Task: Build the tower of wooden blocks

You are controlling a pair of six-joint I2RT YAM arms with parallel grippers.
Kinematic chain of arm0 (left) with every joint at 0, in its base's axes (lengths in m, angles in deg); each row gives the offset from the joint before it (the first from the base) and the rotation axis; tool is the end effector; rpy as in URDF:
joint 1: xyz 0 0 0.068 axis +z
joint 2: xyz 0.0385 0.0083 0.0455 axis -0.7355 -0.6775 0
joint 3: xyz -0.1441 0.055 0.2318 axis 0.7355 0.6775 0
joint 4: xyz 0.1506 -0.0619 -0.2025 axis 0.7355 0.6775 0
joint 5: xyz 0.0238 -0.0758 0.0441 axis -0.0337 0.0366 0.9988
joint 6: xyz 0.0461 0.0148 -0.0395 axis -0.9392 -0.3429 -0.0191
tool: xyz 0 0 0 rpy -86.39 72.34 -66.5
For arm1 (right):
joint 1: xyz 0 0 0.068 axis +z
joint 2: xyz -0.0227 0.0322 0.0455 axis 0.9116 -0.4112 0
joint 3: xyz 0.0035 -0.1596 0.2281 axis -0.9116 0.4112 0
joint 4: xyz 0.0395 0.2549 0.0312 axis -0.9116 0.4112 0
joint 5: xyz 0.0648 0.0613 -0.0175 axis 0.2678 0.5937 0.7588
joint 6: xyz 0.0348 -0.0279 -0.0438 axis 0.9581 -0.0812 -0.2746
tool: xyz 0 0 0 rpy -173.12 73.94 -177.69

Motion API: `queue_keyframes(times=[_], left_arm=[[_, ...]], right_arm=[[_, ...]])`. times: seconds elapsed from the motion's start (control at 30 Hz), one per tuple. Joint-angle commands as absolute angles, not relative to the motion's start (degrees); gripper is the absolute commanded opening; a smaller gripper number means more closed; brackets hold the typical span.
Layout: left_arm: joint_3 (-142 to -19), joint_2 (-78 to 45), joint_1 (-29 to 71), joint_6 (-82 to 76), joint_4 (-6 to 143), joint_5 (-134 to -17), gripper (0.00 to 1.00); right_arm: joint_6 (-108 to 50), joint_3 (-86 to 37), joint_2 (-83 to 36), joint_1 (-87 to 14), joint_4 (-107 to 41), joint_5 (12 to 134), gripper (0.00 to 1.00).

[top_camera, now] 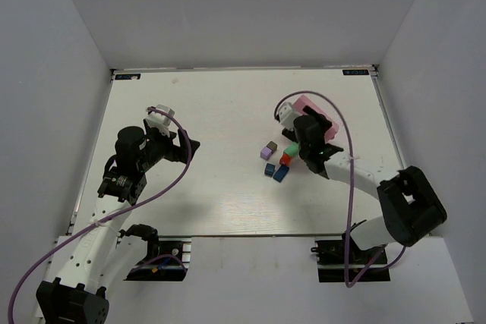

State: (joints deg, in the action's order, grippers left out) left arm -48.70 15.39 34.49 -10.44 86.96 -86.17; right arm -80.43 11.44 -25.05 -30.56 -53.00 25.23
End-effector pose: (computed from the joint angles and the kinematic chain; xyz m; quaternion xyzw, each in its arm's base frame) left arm 0.1758 -0.0557 0.3038 0.1519 0.7994 -0.2178 0.5390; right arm 0.2673 0.1510 0.2132 -0.3633 0.7246 -0.3266 0.4862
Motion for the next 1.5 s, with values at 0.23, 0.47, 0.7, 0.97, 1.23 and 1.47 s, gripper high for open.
queue_keyframes(times=[0.23, 0.47, 0.7, 0.97, 1.23, 1.47], left_arm=[[-50.7, 16.8, 34.3, -10.2, 86.5, -88.0, 0.96], [-50.1, 17.4, 34.3, -10.2, 86.4, -88.6, 0.96], [-50.1, 17.9, 34.3, -10.2, 86.4, -89.1, 0.96], [-50.1, 17.4, 34.3, -10.2, 86.4, -89.1, 0.96], [-50.1, 16.3, 34.3, -10.2, 86.4, -89.1, 0.96], [-50.1, 16.3, 34.3, -10.2, 86.4, -89.1, 0.96]], right_arm=[[-55.0, -4.2, -16.9, -47.7, -26.9, 54.1, 0.0], [-50.3, -10.5, -20.0, -67.1, -16.5, 79.2, 0.0], [-49.2, -18.7, -30.9, -78.2, -5.6, 101.7, 0.0], [-55.6, -21.7, -41.1, -82.9, 2.5, 114.7, 0.0], [-59.6, -23.9, -47.9, -85.7, 7.0, 119.6, 0.0], [-60.3, -24.3, -50.2, -86.3, 7.4, 119.8, 0.0]])
